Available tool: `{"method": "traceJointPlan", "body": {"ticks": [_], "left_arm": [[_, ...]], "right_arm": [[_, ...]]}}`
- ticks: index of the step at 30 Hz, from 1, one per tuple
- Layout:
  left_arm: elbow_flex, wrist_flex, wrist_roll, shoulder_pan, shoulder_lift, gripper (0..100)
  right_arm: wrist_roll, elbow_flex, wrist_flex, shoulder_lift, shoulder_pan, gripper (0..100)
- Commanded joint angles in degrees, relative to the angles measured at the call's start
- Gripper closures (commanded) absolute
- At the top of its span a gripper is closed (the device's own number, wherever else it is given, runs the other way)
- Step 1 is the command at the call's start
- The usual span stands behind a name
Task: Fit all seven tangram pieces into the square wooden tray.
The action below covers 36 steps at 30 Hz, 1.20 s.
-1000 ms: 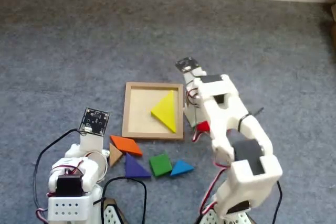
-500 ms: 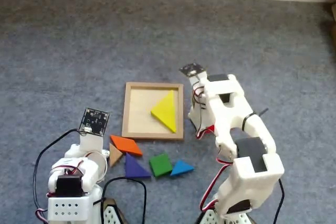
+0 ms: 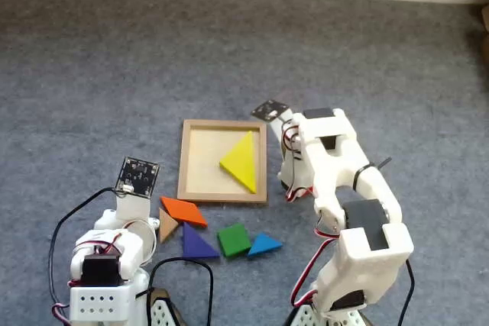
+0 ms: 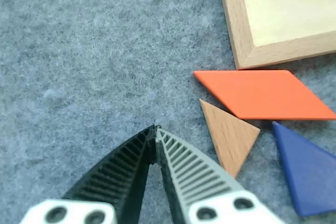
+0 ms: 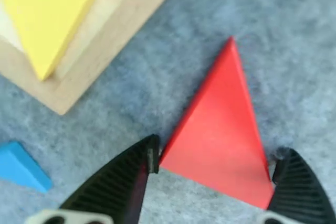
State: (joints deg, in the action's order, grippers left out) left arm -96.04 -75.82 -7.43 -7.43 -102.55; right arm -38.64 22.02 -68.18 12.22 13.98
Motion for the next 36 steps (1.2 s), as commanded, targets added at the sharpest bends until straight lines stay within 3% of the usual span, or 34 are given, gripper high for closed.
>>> {"method": "traceJointPlan", "body": {"ticks": [1,4,12,21,36], "left_arm": [[-1.1,-0.2,0.2,-0.4,-1.4,99],[-1.1,-0.2,0.2,-0.4,-1.4,99],[-1.1,-0.2,0.2,-0.4,-1.4,99],[-1.1,-0.2,0.2,-0.4,-1.4,99],[-1.1,-0.2,0.2,-0.4,-1.4,99]], "right_arm": [[-2.7,-2.1,-3.8,-0.3,0.0,63.1],[-3.8,-2.2,-6.4,-0.4,0.0,57.0],[-7.5,-1.7,-6.1,-0.2,-0.4,57.2],[-9.8,-1.7,0.1,-0.1,-0.5,62.8],[-9.8,-2.1,-0.2,-0.7,-0.5,75.0]]}}
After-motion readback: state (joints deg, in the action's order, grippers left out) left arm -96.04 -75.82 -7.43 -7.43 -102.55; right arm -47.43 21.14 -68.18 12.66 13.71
